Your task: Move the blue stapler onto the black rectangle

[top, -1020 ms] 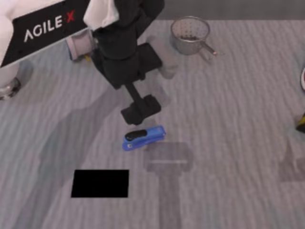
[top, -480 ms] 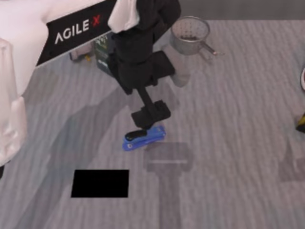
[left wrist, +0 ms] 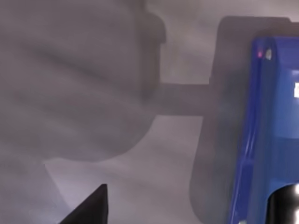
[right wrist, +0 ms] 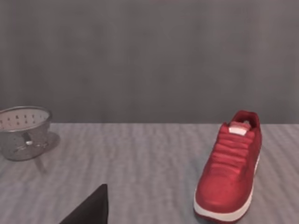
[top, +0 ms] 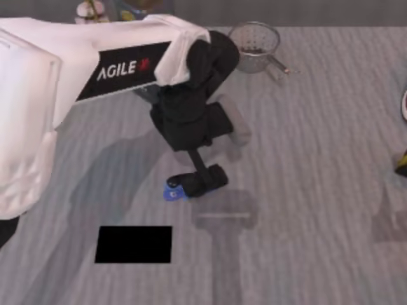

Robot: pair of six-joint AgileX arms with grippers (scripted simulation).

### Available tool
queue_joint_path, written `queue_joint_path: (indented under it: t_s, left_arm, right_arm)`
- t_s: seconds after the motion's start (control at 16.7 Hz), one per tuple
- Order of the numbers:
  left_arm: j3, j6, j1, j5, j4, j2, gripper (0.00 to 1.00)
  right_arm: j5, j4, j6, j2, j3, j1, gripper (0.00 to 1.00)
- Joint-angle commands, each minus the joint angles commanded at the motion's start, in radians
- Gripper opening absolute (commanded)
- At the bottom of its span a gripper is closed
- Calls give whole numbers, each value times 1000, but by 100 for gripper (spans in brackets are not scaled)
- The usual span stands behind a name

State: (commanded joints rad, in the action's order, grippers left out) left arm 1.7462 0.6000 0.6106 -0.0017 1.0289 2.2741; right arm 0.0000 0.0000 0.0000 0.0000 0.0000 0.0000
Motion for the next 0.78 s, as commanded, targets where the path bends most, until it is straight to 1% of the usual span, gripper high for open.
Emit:
queue_joint_path:
  t_s: [0.18, 0.42, 0.78]
  left_arm:
    - [-62, 1, 0, 0, -79, 25, 100]
    - [-66, 1, 0, 0, -83, 27, 100]
    - [-66, 1, 0, 0, -83, 27, 55]
  right_arm:
    - [0, 0, 0, 0, 0, 0, 100]
    - [0, 0, 0, 0, 0, 0, 100]
    - [0, 0, 0, 0, 0, 0, 100]
